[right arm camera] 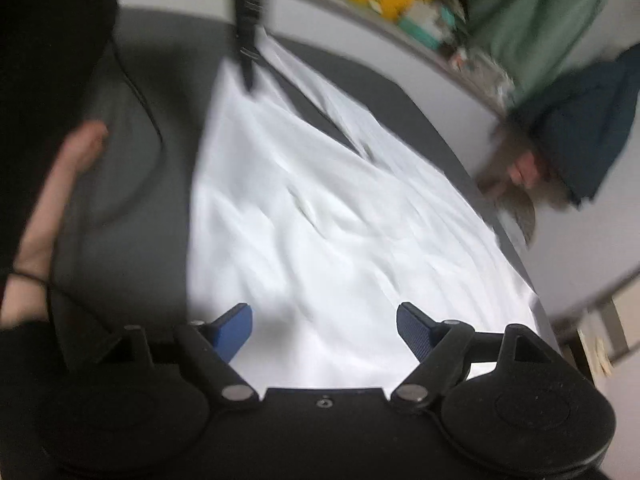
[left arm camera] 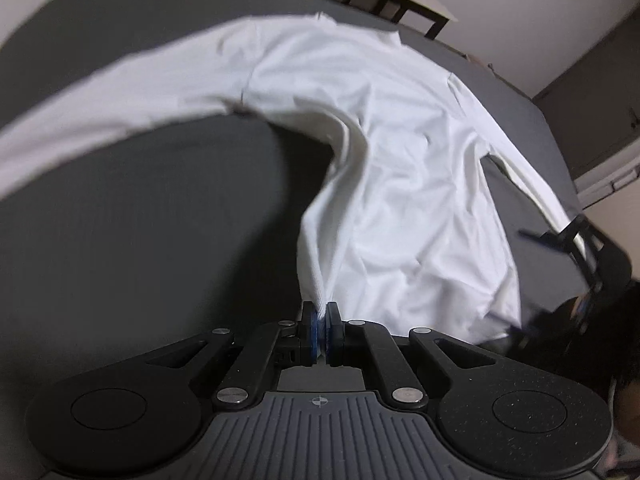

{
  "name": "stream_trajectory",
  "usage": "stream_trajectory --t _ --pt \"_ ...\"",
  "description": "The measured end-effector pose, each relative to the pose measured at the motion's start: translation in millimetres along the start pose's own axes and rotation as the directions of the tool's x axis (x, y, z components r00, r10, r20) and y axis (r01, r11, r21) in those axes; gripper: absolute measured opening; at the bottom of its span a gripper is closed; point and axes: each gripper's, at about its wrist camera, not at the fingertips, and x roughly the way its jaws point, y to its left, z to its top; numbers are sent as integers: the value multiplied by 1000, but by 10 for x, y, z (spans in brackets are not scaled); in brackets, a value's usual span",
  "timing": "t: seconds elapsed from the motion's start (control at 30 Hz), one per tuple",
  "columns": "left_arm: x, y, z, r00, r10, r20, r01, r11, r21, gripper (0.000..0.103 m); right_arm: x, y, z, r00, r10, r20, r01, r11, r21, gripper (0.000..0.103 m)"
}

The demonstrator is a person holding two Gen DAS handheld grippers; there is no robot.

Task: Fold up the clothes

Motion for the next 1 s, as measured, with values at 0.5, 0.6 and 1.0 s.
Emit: stream_trajectory --t 0.5,0.6,1.0 --pt "-209 448 -440 994 -70 88 88 973 -213 3 -15 -116 -503 868 339 -364 -256 932 256 57" --pt "-165 463 -425 995 -43 84 60 978 -202 3 189 94 -466 843 259 -472 -189 963 190 49" --pt "7 398 -282 998 51 32 -46 990 -131 3 274 243 -514 832 69 -551 -42 997 62 9"
